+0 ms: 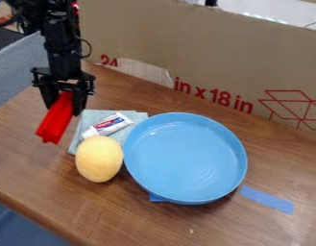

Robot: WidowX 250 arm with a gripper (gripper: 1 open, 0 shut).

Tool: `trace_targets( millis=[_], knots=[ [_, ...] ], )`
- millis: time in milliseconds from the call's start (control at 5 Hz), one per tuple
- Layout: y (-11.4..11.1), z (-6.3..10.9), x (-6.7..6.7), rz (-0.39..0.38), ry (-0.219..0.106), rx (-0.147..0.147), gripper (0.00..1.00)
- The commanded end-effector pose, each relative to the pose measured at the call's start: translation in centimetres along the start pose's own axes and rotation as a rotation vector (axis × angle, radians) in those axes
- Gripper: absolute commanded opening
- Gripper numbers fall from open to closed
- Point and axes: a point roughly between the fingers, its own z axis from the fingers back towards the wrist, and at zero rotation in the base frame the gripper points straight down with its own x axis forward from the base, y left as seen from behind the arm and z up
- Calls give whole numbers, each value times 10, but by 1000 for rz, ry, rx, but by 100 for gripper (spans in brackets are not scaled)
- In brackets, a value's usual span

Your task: Move the red object to the right side of the table

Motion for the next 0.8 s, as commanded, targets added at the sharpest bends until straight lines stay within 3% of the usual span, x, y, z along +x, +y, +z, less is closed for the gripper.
trace_targets(
  millis=[0,200,400,600],
  knots=[
    [4,18,3,13,-61,-4,0],
    [-7,17,5,15,-52,-13,0],
    [-8,10,5,-4,-48,3,0],
    [2,15,-5,3,-34,-2,0]
  ],
)
